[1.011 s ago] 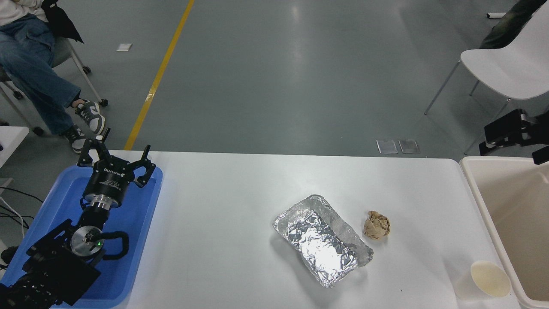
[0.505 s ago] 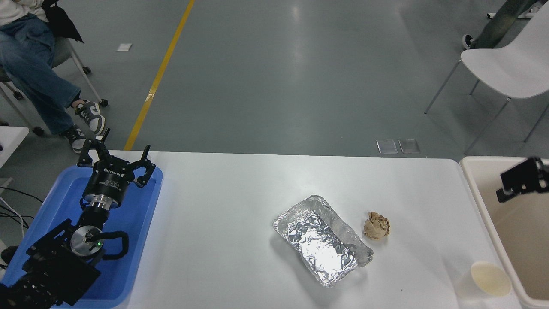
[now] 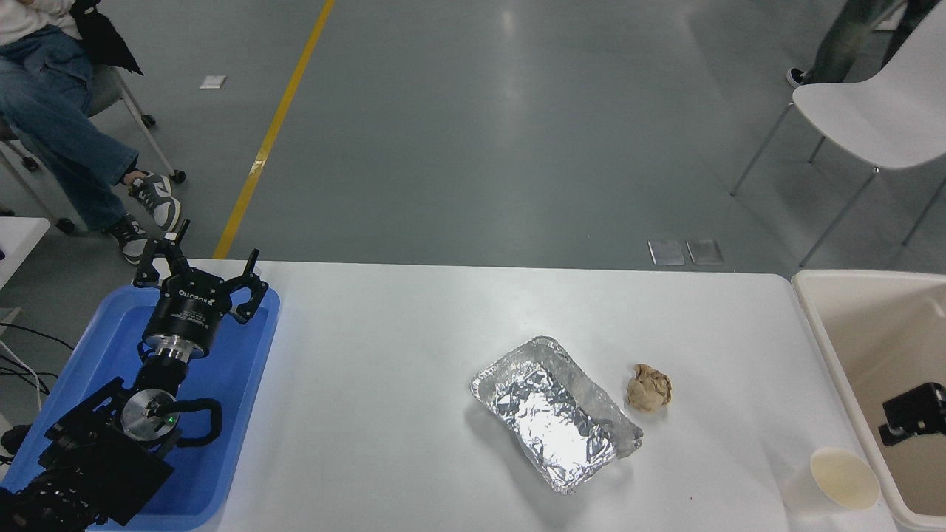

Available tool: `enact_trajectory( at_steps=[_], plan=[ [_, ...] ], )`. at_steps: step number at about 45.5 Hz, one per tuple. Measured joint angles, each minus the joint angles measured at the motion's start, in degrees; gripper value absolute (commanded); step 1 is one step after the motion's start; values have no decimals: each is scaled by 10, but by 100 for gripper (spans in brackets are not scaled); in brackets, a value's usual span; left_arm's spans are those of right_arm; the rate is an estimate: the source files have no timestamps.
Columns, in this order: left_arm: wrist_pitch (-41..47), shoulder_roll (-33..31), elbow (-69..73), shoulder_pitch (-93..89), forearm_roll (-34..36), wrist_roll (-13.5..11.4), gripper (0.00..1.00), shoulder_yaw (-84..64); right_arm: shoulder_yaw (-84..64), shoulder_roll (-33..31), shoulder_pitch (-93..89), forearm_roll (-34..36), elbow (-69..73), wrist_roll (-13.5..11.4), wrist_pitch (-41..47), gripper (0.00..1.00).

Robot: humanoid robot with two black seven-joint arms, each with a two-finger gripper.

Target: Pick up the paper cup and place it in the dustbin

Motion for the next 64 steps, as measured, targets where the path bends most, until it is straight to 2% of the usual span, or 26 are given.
enact_trajectory(
  at_steps=[18,39,44,47,49,53,57,58,64],
  plan=[
    [0,0,0,0,0,0,100,0,102,19,-165,0,-66,1,-60,100],
    [0,0,0,0,0,0,100,0,151,42,-238,1,-89,2,-89,100],
    [0,0,0,0,0,0,100,0,163,52,-261,2,-95,2,-103,97],
    [0,0,0,0,0,0,100,0,172,58,-275,2,-98,2,-112,87],
    [0,0,0,0,0,0,100,0,177,61,-284,3,-99,2,-118,74],
    [0,0,0,0,0,0,100,0,187,65,-298,3,-101,2,-127,36],
    [0,0,0,0,0,0,100,0,194,68,-307,3,-103,2,-133,4],
    [0,0,0,0,0,0,100,0,195,68,-309,3,-103,2,-135,0],
    [0,0,0,0,0,0,100,0,201,70,-316,3,-104,3,-141,0]
  ],
)
